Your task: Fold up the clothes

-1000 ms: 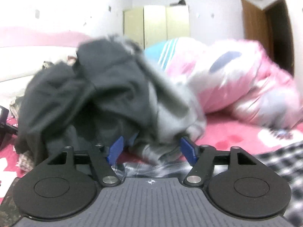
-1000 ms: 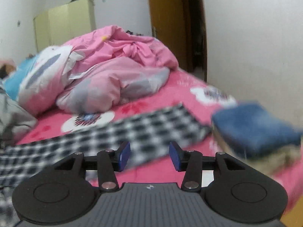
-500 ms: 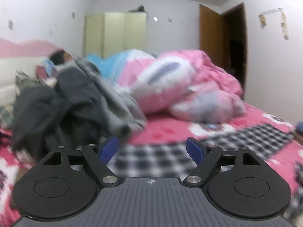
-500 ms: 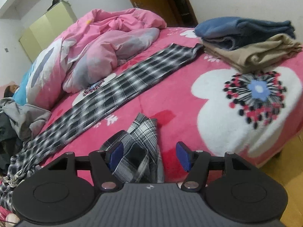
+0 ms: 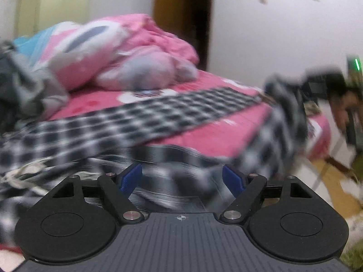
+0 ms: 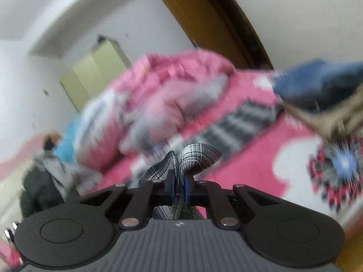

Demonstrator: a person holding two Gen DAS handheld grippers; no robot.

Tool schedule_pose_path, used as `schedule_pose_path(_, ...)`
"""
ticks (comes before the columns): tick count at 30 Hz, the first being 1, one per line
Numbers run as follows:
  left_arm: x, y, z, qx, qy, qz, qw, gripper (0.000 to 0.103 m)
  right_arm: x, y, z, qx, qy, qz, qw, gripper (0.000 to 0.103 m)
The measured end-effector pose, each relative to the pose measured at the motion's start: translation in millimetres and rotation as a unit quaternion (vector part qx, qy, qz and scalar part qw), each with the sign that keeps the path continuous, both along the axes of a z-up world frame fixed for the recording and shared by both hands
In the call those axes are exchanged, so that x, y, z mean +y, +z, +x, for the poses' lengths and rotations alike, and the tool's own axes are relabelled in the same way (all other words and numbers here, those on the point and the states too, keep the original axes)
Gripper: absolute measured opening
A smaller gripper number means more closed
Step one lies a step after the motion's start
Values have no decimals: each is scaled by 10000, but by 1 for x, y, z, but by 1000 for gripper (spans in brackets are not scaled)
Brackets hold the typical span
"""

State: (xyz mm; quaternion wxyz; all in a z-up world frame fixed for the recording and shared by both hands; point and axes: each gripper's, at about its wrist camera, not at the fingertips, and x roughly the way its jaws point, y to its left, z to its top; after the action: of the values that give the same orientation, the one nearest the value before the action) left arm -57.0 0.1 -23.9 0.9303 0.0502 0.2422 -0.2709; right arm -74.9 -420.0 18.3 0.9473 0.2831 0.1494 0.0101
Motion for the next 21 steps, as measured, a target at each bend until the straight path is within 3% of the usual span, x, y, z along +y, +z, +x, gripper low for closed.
schedule_pose_path(5, -22, -13, -2, -103, -256, 426, 9987, 79, -20, 27, -9, -543, -187, 100, 9983, 8)
schedule_pose_path(10, -20, -22, -1, 13, -287, 590, 9978, 79, -31, -14, -56, -618, -173, 113, 9979, 8)
schedule_pose_path(15, -6, -21, 6, 198, -234, 232, 9993, 79, -46, -69, -107, -373, -390, 741, 9958, 9)
schedule_pose_path(18, -10, -22, 8, 92, -469, 263, 9985, 79, -50, -79, -129, -565, -342, 850, 9942, 9)
schedule_pose_path(21, -25, -27, 8, -271, -839, 536, 9947, 79, -54, -96, -144, -303, -432, 926, 9943, 10)
